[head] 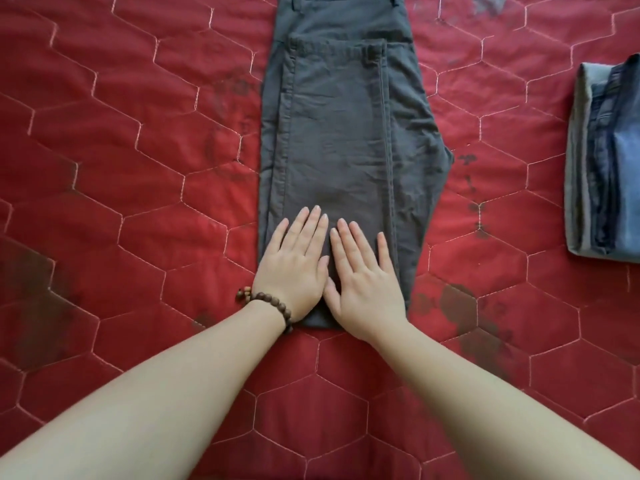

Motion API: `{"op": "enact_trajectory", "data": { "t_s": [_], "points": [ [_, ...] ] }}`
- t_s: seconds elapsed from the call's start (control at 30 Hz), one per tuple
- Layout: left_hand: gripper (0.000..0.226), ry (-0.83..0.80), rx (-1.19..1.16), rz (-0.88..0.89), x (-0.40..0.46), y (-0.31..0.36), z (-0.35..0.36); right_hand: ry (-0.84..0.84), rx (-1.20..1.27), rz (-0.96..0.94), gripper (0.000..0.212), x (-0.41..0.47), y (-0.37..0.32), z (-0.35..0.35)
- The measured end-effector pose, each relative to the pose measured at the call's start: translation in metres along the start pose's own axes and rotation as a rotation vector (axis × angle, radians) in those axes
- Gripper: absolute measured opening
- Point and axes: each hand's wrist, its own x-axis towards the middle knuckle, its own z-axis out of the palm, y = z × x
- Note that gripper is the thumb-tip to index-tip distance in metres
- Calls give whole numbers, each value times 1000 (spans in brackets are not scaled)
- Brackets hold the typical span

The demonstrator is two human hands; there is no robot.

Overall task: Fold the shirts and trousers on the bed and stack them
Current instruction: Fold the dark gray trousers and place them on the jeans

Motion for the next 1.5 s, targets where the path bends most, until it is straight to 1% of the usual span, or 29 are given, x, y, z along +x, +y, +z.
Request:
{"op": "enact_trajectory", "data": {
  "t_s": [0.1, 0.2, 0.3, 0.37, 0.43, 0.47, 0.53, 0.57, 0.63, 0.67, 0.7, 0.77, 0.83, 0.87, 0.93, 0.97, 1.07, 1.13, 1.17, 1.2, 1.23, 1.27, 1.3, 1.33, 1.37, 1.4, 1.43, 1.47, 1.5],
  "points": [
    [72, 18, 4, 52, -5, -8, 6, 6, -55, -39, 72, -9, 16, 4],
    [79, -6, -4, 60, -17, -21, 9, -4, -90, 17, 79, -21, 30, 5],
    [83, -13, -16, 67, -22, -27, 6, -4, -82, 58, 81, -27, 33, 2],
    [81, -25, -38, 97, -23, -33, 1, -9, -51, 37, 78, -28, 36, -2],
    [71, -36, -79, 181, -21, -47, -8, -33, -21, -49, 69, -27, 48, -10],
    [63, -26, -103, 245, -18, -57, -13, -31, -15, -119, 63, -25, 58, -15],
    [50, 51, -85, 343, -6, -78, -24, 36, -28, -221, 52, -17, 88, -28],
    [51, 88, -40, 349, 4, -90, -31, 82, -46, -216, 53, -9, 106, -37],
    [65, 144, 74, 309, 27, -110, -45, 151, -115, -153, 62, 11, 141, -54],
    [70, 156, 120, 296, 39, -118, -50, 158, -163, -147, 66, 21, 154, -61],
    [73, 152, 158, 305, 50, -122, -54, 142, -213, -175, 71, 31, 162, -66],
    [72, 147, 236, 400, 69, -123, -57, 101, -308, -327, 76, 46, 167, -69],
    [67, 135, 283, 524, 82, -116, -55, 88, -365, -512, 70, 59, 160, -67],
    [67, 117, 290, 572, 86, -112, -53, 70, -385, -569, 68, 65, 154, -66],
    [71, 20, 276, 614, 92, -106, -52, -15, -386, -613, 69, 74, 142, -66],
    [78, -36, 257, 616, 94, -107, -51, -72, -366, -624, 71, 78, 138, -68],
    [91, -185, 267, 613, 88, -113, -56, -255, -260, -625, 88, 80, 136, -78],
    [96, -304, 208, 684, 82, -117, -58, -446, -76, -583, 95, 77, 132, -88],
    [98, -406, 118, 683, 83, -117, -57, -555, 58, -531, 93, 75, 129, -95],
    [97, -532, 32, 671, 88, -116, -56, -659, 215, -436, 88, 75, 127, -104],
    [89, -681, -51, 591, 95, -112, -54, -745, 387, -325, 81, 76, 127, -116],
    [73, -810, -153, 470, 103, -109, -52, -819, 544, -218, 74, 82, 130, -128],
    [56, -829, -380, 300, 109, -107, -50, -865, 700, -137, 62, 90, 133, -139],
    [43, -764, -723, 97, 115, -108, -52, -846, 862, -34, 47, 102, 138, -145],
    [34, -666, -1077, -101, 121, -107, -60, -754, 1018, 119, 33, 116, 140, -147],
    [26, -542, -1365, -352, 128, -105, -67, -635, 1148, 307, 25, 128, 142, -145],
    [27, -422, -1515, -504, 134, -106, -67, -538, 1240, 492, 16, 138, 141, -139],
    [42, -354, -1588, -599, 139, -105, -68, -491, 1286, 640, 17, 147, 140, -130],
    [61, -324, -1557, -664, 139, -104, -67, -492, 1282, 739, 34, 151, 137, -122]
  ]
}}
